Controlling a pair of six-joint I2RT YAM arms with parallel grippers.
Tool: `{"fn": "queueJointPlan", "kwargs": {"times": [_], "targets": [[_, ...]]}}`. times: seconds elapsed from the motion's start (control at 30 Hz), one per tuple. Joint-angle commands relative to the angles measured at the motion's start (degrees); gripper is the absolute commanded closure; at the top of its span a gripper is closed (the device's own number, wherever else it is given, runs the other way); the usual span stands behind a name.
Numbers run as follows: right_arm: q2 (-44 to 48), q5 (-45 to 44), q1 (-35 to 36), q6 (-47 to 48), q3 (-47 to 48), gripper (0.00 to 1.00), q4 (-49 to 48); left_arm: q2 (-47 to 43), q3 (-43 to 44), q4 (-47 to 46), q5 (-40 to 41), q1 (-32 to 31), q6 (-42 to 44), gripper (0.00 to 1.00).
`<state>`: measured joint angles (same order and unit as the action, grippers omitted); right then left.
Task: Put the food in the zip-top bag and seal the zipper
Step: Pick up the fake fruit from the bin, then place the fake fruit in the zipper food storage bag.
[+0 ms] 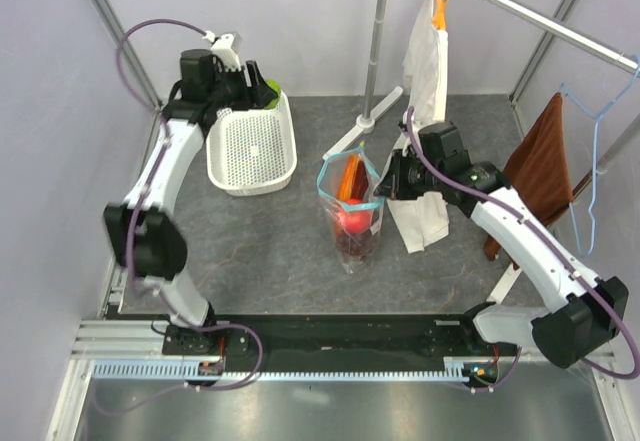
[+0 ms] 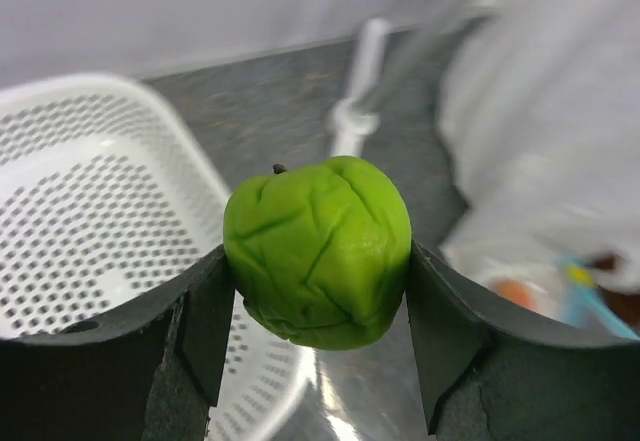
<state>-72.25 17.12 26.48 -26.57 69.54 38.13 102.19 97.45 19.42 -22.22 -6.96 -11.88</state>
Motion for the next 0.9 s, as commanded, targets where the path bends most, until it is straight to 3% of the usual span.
{"fn": "queueJointPlan", "kwargs": {"times": [0.0,0.23,0.47,0.7,0.73,0.87], "targets": [[2.0,0.0,-0.2,1.1,-0.6,1.00,-1.3,-13.3,-6.5,3.9,-11.9,-5.9,3.4,0.52],[3.2,-0.4,-0.2,1.0,-0.6,1.00,-1.2,-19.0,-11.6,5.3,-7.7,-21.7,2.3,0.49],[4.1,0.1,-0.2,0.9,-0.7,1.00,-1.1,-14.2,-12.0,6.2,-4.6,-29.0,-0.2,0.45],[4.7,1.0,-0.2,0.6,-1.8,1.00,-1.6,-9.0,-7.6,9.7,-0.9,-31.4,-1.5,0.22],[4.7,1.2,-0.2,0.5,-1.6,1.00,-1.7,-8.9,-7.1,10.7,-0.8,-31.5,-1.2,0.12],[5.1,1.4,-0.1,0.3,-1.5,1.00,-1.9,-13.5,-5.9,15.2,2.3,-31.2,0.4,0.01]]}}
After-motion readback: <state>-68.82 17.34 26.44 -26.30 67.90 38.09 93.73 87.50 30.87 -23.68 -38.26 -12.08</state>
